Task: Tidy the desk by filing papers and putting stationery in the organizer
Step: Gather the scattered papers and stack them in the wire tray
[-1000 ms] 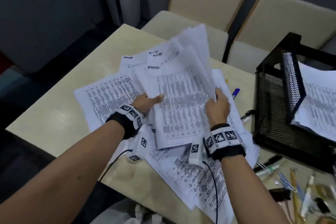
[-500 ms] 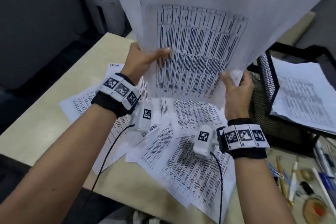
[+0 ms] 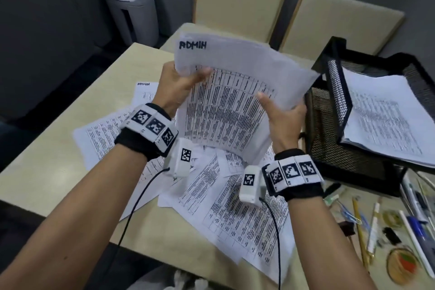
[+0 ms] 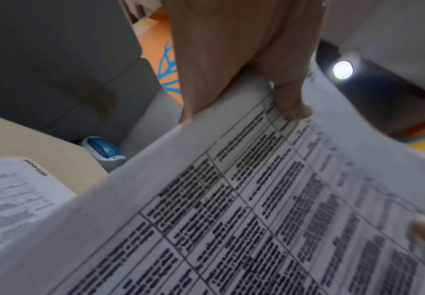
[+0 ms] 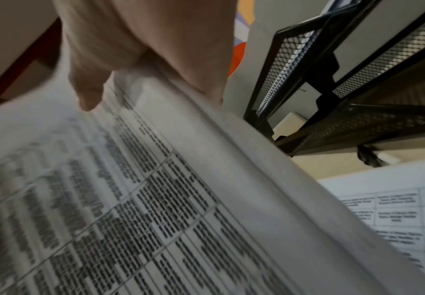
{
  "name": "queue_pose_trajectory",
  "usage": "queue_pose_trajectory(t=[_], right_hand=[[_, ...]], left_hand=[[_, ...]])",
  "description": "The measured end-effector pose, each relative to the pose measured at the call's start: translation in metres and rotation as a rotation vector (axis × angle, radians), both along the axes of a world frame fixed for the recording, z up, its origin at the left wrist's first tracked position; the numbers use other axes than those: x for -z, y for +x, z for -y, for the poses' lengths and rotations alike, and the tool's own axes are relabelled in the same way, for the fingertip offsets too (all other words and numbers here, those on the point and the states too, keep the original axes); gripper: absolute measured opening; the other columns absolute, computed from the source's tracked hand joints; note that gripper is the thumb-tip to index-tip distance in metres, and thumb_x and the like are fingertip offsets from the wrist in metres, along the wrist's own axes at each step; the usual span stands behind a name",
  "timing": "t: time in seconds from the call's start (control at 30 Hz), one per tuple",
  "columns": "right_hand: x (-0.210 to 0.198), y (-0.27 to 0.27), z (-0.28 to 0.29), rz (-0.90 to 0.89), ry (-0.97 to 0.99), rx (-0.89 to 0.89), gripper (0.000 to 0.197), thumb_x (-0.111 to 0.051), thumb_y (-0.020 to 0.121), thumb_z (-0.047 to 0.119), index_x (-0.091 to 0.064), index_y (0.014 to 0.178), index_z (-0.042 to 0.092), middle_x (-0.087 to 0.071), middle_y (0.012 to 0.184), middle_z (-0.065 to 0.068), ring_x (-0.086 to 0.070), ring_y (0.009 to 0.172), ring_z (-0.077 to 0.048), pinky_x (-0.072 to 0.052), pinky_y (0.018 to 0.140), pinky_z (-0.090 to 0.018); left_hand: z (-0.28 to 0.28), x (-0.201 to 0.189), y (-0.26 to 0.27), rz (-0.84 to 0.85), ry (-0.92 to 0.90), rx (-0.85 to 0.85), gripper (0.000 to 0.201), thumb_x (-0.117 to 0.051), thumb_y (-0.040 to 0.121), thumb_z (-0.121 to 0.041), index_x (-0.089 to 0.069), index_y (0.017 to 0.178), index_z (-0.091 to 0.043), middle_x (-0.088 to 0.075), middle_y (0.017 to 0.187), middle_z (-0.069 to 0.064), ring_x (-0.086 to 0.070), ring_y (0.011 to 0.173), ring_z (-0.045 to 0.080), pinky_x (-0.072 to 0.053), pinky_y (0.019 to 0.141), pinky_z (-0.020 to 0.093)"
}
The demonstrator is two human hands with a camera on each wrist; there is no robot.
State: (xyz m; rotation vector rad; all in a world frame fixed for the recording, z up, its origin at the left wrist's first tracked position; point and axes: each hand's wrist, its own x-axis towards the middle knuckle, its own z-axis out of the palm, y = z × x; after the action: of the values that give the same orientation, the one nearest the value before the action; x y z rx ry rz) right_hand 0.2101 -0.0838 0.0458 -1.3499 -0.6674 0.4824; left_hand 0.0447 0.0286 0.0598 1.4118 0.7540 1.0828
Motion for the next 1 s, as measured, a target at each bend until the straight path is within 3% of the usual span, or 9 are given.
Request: queue_pose_trajectory(t=[0.2,0.33,0.4,0.5,0.6,0.63,0.7,0.77,1.0], right_hand=[[0.025,0.01,0.01,0.06,-0.171,-0.142,0.053,-0.078,0.072,0.013,-0.043,0.112,0.017,-0.062,0.101,-0.004,-0.061,0.091,-0.019,-0.056,0.078,-0.028],[0.045,0.019,0.018,0.23,-0.339,-0.049,0.048,-0.064,0.083,0.008,-0.037,0.123,0.004,-0.052,0.091,0.005,-0.052,0.084,-0.016,-0.044,0.065,-0.013],[0.051,0.03,0.025,0.2,-0.397,-0.043,0.044,-0.056,0.086,0.003,-0.035,0.124,0.005,-0.048,0.085,0.009,-0.05,0.087,-0.018,-0.043,0.072,-0.023],[0.056,0.048,0.048,0.141,-0.559,-0.198,0.041,-0.049,0.092,0.005,-0.032,0.129,0.005,-0.048,0.101,0.004,-0.047,0.096,-0.015,-0.041,0.069,-0.017],[0.066,0.07,0.081,0.118,-0.655,-0.29,0.036,-0.044,0.093,0.003,-0.043,0.129,0.006,-0.053,0.115,-0.003,-0.052,0.107,-0.016,-0.043,0.095,-0.025],[0.072,0.08,0.092,0.106,-0.673,-0.276,0.035,-0.043,0.093,0.001,-0.049,0.126,0.006,-0.059,0.115,-0.007,-0.057,0.102,-0.017,-0.048,0.093,-0.032],[0.081,0.102,0.117,0.053,-0.715,-0.231,0.029,-0.041,0.093,0.001,-0.055,0.117,0.008,-0.067,0.098,-0.013,-0.063,0.066,-0.009,-0.053,0.06,-0.025],[0.085,0.126,0.144,-0.042,-0.729,-0.144,0.023,-0.039,0.094,0.003,-0.056,0.109,0.007,-0.06,0.07,-0.008,-0.049,0.034,-0.002,-0.037,0.034,-0.016],[0.09,0.212,0.195,-0.302,-0.649,0.171,0.014,-0.04,0.096,0.005,-0.051,0.093,0.014,-0.046,0.061,-0.003,-0.033,0.023,0.0,-0.024,0.029,-0.009]], left_hand=[[0.018,0.028,-0.009,-0.203,-0.095,0.076,0.086,-0.073,0.04,-0.066,-0.06,0.106,-0.013,-0.066,0.097,-0.004,-0.065,0.079,-0.006,-0.053,0.072,0.011],[0.034,0.052,0.002,-0.284,-0.172,-0.005,0.042,-0.073,0.073,-0.034,-0.056,0.098,-0.005,-0.061,0.087,0.006,-0.063,0.084,0.018,-0.056,0.083,0.032],[0.036,0.048,0.015,-0.258,-0.186,-0.101,0.036,-0.067,0.082,-0.014,-0.054,0.113,-0.003,-0.062,0.092,0.001,-0.063,0.089,0.018,-0.055,0.075,0.02],[0.041,0.037,0.041,-0.194,-0.189,-0.212,0.031,-0.066,0.084,-0.011,-0.049,0.109,-0.012,-0.058,0.086,-0.007,-0.057,0.076,0.003,-0.05,0.061,0.007],[0.05,0.039,0.07,-0.162,-0.241,-0.278,0.032,-0.066,0.083,-0.009,-0.052,0.111,-0.008,-0.06,0.086,-0.003,-0.059,0.075,0.008,-0.054,0.065,0.012],[0.055,0.043,0.081,-0.184,-0.281,-0.274,0.034,-0.066,0.084,-0.009,-0.053,0.114,-0.005,-0.062,0.09,0.002,-0.062,0.08,0.014,-0.056,0.072,0.019],[0.068,0.054,0.105,-0.254,-0.376,-0.245,0.039,-0.065,0.084,-0.01,-0.053,0.12,-0.001,-0.063,0.099,0.008,-0.063,0.093,0.024,-0.054,0.085,0.032],[0.085,0.061,0.133,-0.354,-0.432,-0.155,0.039,-0.062,0.086,-0.011,-0.051,0.122,0.0,-0.06,0.096,0.007,-0.06,0.09,0.025,-0.052,0.076,0.031],[0.136,0.074,0.227,-0.638,-0.394,0.27,0.027,-0.054,0.09,-0.012,-0.039,0.112,-0.009,-0.052,0.082,0.007,-0.047,0.058,0.017,-0.037,0.048,0.025]])
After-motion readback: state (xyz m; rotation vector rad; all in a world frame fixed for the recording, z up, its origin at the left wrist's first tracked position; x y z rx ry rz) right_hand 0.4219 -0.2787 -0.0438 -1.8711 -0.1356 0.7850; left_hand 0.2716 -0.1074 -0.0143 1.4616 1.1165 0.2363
